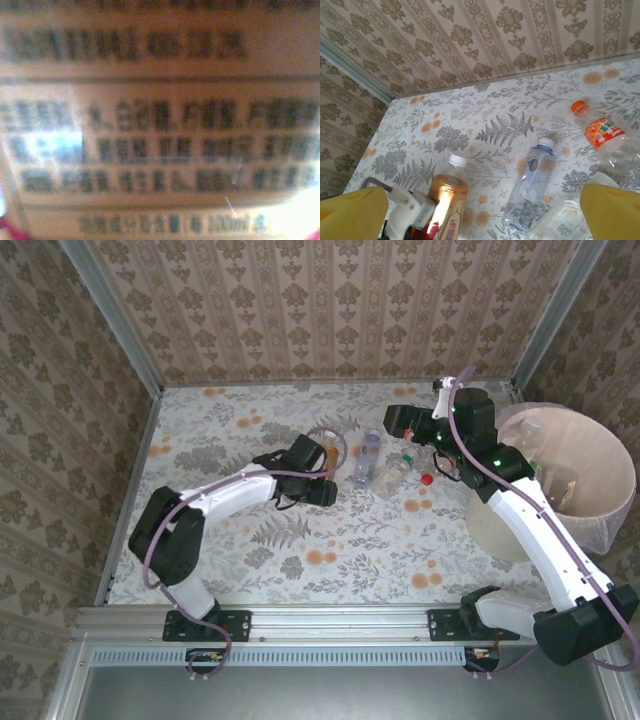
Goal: Put the plastic bottles in the bin
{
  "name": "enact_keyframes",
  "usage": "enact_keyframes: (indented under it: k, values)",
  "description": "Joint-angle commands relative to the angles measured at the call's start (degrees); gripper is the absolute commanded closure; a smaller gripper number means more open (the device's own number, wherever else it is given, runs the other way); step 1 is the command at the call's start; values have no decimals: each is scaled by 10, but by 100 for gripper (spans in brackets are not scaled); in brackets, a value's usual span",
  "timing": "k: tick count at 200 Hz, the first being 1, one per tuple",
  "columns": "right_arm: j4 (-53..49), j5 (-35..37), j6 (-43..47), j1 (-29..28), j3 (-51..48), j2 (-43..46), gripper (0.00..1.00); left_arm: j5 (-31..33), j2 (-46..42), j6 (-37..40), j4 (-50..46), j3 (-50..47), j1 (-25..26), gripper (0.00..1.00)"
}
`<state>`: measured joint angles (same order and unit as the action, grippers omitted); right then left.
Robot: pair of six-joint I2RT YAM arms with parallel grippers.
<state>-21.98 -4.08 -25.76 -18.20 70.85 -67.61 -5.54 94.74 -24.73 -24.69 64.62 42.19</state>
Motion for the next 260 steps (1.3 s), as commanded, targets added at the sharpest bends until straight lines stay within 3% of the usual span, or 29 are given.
enact_keyframes:
  k: [1,24,71,116,181,212,251,260]
  values:
    - [31,-38,-20,-7,-1,-17,0,-58,-63,29,113,-37,-12,45]
    - [52,-58,-56,-17,-6,-36,0,-94,-102,44,159,-59,-16,45]
    - [114,-212,-86,-35,8,-90,0,-167,-139,68,192,-63,-17,48]
    - [146,-232,-118,-52,32,-142,0,-242,-162,64,240,-76,-18,48]
    - [235,-276,-201,-60,30,-185,0,-258,-174,72,237,-66,-22,48]
    - [277,-308,-218,-60,11,-184,16,-285,-174,61,247,-61,-31,48]
    - [277,-331,-221,-62,10,-189,18,-309,-166,56,257,-56,-31,48]
    - [280,-339,-224,-63,11,-191,17,-339,-163,49,261,-53,-33,48]
